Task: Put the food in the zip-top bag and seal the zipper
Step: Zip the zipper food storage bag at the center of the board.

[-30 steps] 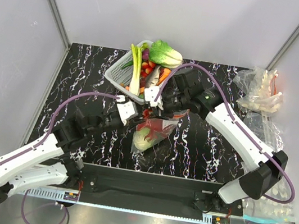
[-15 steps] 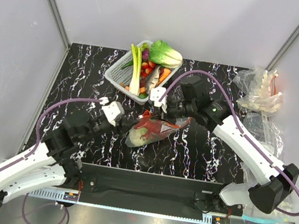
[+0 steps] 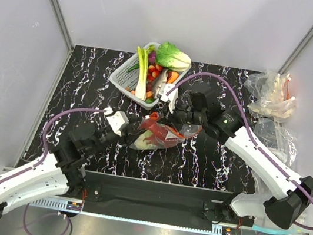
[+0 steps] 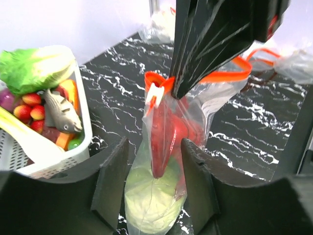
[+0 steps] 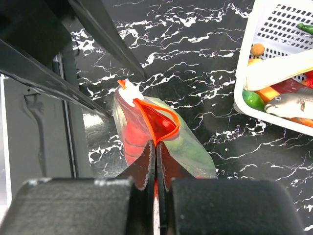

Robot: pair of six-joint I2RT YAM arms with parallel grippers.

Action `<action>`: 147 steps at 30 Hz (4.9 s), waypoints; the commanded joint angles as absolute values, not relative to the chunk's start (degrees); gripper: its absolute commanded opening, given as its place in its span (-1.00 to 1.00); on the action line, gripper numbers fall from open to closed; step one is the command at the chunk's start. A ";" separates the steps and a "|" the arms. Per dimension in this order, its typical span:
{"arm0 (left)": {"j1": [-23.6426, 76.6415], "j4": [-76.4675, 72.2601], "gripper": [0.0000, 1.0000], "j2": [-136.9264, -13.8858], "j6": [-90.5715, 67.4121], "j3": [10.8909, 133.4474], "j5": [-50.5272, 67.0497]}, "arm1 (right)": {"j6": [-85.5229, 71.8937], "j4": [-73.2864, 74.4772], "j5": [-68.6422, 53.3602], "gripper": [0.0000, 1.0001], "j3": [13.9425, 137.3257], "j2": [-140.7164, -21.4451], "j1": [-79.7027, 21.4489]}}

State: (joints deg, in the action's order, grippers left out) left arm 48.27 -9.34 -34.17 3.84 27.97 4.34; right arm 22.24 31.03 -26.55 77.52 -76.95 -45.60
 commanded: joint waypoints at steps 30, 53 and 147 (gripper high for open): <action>47.99 -17.49 -1.00 -41.48 5.89 34.54 11.60 | 21.62 28.12 -27.95 -1.00 75.23 -70.58 -46.93; 47.90 -14.94 -1.00 -37.97 6.50 36.30 23.73 | 36.21 24.26 -41.66 0.11 73.83 -66.97 -47.02; 43.42 -7.91 -1.00 -36.47 -4.13 37.97 -1.40 | 21.62 35.24 -23.82 -1.00 67.15 -60.65 -47.20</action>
